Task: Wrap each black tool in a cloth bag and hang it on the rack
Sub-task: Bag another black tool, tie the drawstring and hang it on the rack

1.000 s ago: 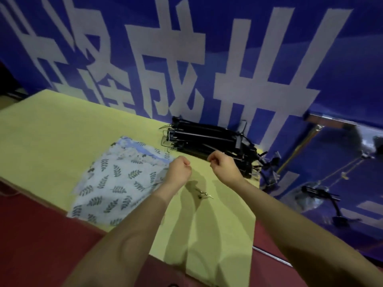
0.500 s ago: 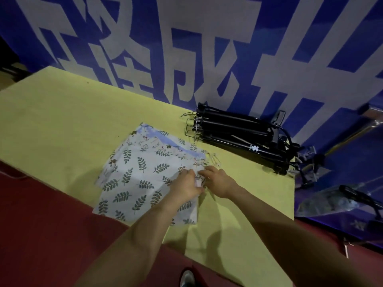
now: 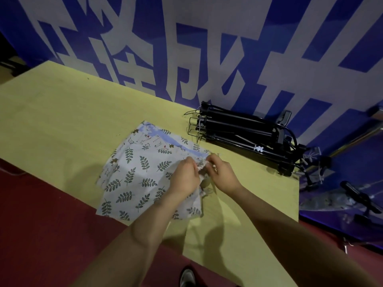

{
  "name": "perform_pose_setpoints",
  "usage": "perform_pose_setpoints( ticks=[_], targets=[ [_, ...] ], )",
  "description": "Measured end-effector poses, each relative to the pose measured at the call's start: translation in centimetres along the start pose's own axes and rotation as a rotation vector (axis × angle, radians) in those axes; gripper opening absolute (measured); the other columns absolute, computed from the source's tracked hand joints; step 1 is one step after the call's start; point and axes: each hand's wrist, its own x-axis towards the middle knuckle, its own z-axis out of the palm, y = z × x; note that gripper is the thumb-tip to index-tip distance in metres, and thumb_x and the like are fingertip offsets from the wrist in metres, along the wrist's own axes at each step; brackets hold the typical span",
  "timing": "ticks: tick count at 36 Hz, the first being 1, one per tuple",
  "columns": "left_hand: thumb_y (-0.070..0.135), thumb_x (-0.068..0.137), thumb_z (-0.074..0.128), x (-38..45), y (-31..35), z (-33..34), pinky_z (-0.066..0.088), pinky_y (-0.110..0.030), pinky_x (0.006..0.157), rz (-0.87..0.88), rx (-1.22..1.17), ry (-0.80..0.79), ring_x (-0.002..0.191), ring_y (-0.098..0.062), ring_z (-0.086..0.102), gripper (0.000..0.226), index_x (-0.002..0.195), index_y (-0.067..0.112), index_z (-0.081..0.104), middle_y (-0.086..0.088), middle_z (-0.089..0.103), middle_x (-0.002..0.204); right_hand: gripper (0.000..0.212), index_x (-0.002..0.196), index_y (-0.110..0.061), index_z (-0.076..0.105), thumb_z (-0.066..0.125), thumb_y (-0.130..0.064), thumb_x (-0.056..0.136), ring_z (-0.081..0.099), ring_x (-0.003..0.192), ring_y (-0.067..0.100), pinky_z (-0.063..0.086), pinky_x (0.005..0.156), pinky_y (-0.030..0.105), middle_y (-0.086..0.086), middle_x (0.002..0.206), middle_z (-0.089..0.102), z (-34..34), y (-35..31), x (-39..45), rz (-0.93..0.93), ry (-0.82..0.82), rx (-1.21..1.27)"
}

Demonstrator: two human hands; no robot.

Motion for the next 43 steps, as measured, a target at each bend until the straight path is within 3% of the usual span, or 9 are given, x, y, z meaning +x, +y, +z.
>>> perform_pose_setpoints(
  ticks=[5,9,14,20,24,30,36,39,43],
  targets=[
    [0.004,0.094,0.042,0.3,1.1,-1.7,0.034,-0.023,0.050,0.106,0.076,0.138,0.066,-0.017,0.051,0.012,0.105,0.010,0.039,0.001,0.049,0.077,0.010,0.090,-0.014,0.050,0.050,-0.020,0.098,0.044,0.061,0.011,0.036,0.059,0.028,-0.001,0.068,0.051,-2.1,-2.5,0.7,0.003,0.014,0.256],
    [0.004,0.092,0.043,0.1,2.1,-2.0,0.045,-0.031,0.073,0.234,0.239,0.105,0.087,-0.022,0.054,0.015,0.105,0.011,0.044,-0.007,0.051,0.099,0.009,0.091,-0.011,0.054,0.052,-0.018,0.097,0.049,0.067,0.015,0.039,0.061,0.028,0.014,0.077,0.057,-3.8,-3.3,1.1,-0.009,0.075,0.275],
    [0.028,0.094,0.045,-0.1,3.7,-2.3,0.040,-0.032,0.081,0.288,0.405,0.221,0.099,-0.024,0.053,0.028,0.117,0.012,0.047,-0.009,0.050,0.113,0.007,0.091,-0.011,0.056,0.053,-0.015,0.096,0.047,0.066,0.009,0.038,0.058,0.014,0.001,0.075,0.055,-5.7,-4.3,1.2,-0.071,0.141,0.284],
    [0.009,0.091,0.047,0.4,5.8,-3.4,0.035,-0.035,0.092,0.274,0.616,0.278,0.116,-0.029,0.044,0.037,0.127,0.014,0.042,-0.010,0.048,0.126,0.011,0.092,-0.014,0.056,0.052,-0.023,0.096,0.048,0.061,0.013,0.042,0.059,0.030,-0.003,0.068,0.053,-7.7,-5.0,1.4,-0.105,0.198,0.182],
    [0.008,0.068,0.074,0.2,7.6,-4.8,0.046,-0.032,0.073,0.220,0.699,0.342,0.092,-0.027,0.057,0.036,0.101,0.012,0.059,-0.009,0.060,0.101,0.014,0.096,-0.019,0.055,0.050,-0.032,0.097,0.056,0.071,0.016,0.047,0.065,0.037,-0.005,0.076,0.059,-9.6,-4.8,1.5,-0.079,0.332,0.016],
    [-0.004,0.088,0.042,1.2,9.1,-4.9,0.037,-0.037,0.095,0.231,0.650,0.311,0.118,-0.034,0.042,0.038,0.126,0.003,0.041,-0.016,0.045,0.131,0.011,0.100,-0.014,0.053,0.044,-0.020,0.100,0.054,0.075,0.011,0.043,0.064,0.022,-0.001,0.088,0.058,-11.0,-5.6,1.5,-0.063,0.349,0.061],
    [-0.002,0.089,0.040,1.6,9.2,-5.1,0.035,-0.031,0.090,0.348,0.420,0.348,0.111,-0.027,0.045,0.029,0.116,0.005,0.047,-0.012,0.049,0.120,0.015,0.105,-0.011,0.046,0.036,-0.022,0.103,0.049,0.065,0.008,0.041,0.059,0.019,-0.005,0.076,0.051,-11.3,-6.5,1.0,-0.041,0.320,0.239],
    [0.009,0.087,0.046,1.8,9.1,-5.2,0.035,-0.034,0.089,0.372,0.270,0.363,0.103,-0.027,0.045,0.016,0.102,0.005,0.049,-0.011,0.049,0.108,0.017,0.106,-0.010,0.047,0.036,-0.022,0.102,0.049,0.067,0.012,0.042,0.064,0.030,-0.001,0.078,0.051,-11.9,-6.7,0.9,-0.072,0.281,0.266],
    [0.029,0.088,0.054,2.2,9.6,-5.7,0.037,-0.035,0.088,0.349,0.263,0.381,0.099,-0.026,0.046,0.024,0.097,0.008,0.046,-0.011,0.050,0.104,0.019,0.105,-0.006,0.050,0.038,-0.021,0.102,0.041,0.059,0.008,0.037,0.057,0.023,-0.001,0.072,0.048,-12.6,-7.1,0.8,-0.117,0.281,0.285]
  ],
)
